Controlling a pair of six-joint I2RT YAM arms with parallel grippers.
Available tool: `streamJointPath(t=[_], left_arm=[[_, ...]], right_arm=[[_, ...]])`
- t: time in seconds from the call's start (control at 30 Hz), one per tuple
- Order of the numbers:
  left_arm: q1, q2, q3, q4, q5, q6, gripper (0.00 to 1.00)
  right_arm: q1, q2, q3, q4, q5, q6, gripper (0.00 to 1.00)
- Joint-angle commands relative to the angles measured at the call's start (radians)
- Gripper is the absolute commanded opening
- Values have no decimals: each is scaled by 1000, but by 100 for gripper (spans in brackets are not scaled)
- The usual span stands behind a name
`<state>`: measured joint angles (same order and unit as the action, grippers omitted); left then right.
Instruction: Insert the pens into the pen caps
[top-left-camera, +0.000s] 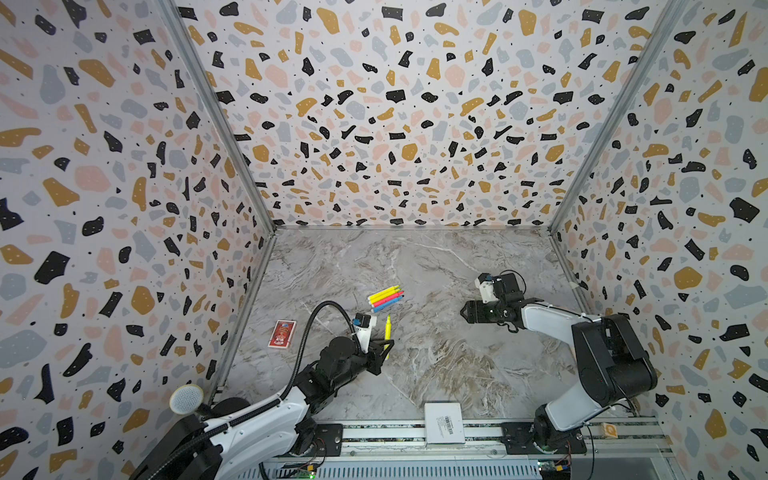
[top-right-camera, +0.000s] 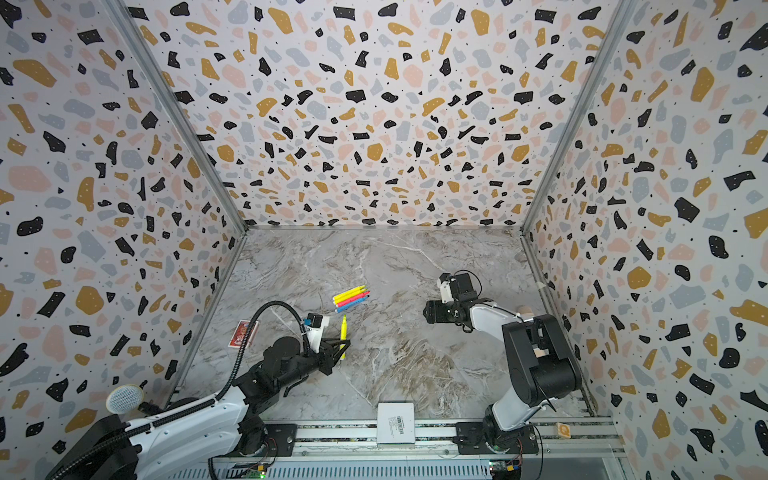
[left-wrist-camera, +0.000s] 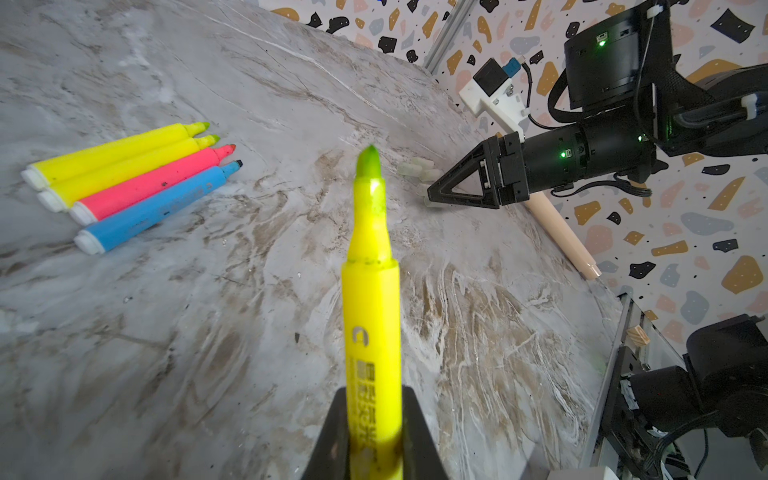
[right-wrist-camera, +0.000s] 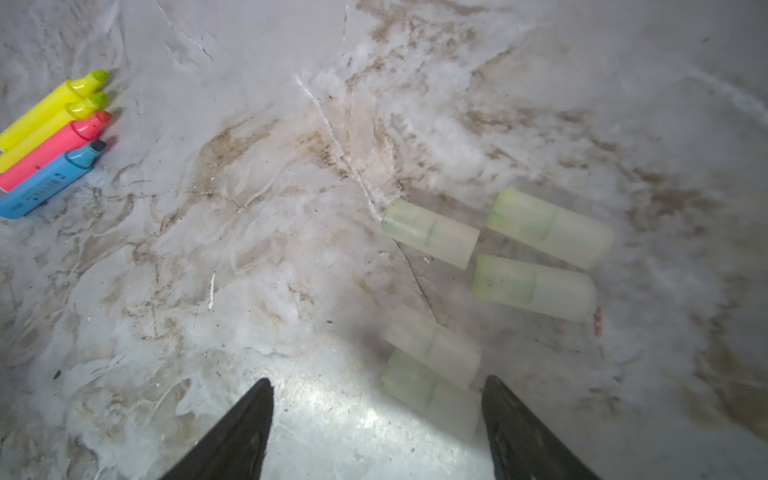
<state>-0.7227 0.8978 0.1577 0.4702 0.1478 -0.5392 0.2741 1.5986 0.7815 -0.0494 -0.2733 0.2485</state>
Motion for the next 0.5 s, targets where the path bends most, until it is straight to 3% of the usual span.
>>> streamJointPath(t=[0.0,0.47], left_arm=[[3,-4,-7,20,-10,1,0],[2,-5,6,4,-16,7,0]], right_arm=[[-1,9,26,11,-9,-14,79],[80,-23,-38,49,-17,36,78]])
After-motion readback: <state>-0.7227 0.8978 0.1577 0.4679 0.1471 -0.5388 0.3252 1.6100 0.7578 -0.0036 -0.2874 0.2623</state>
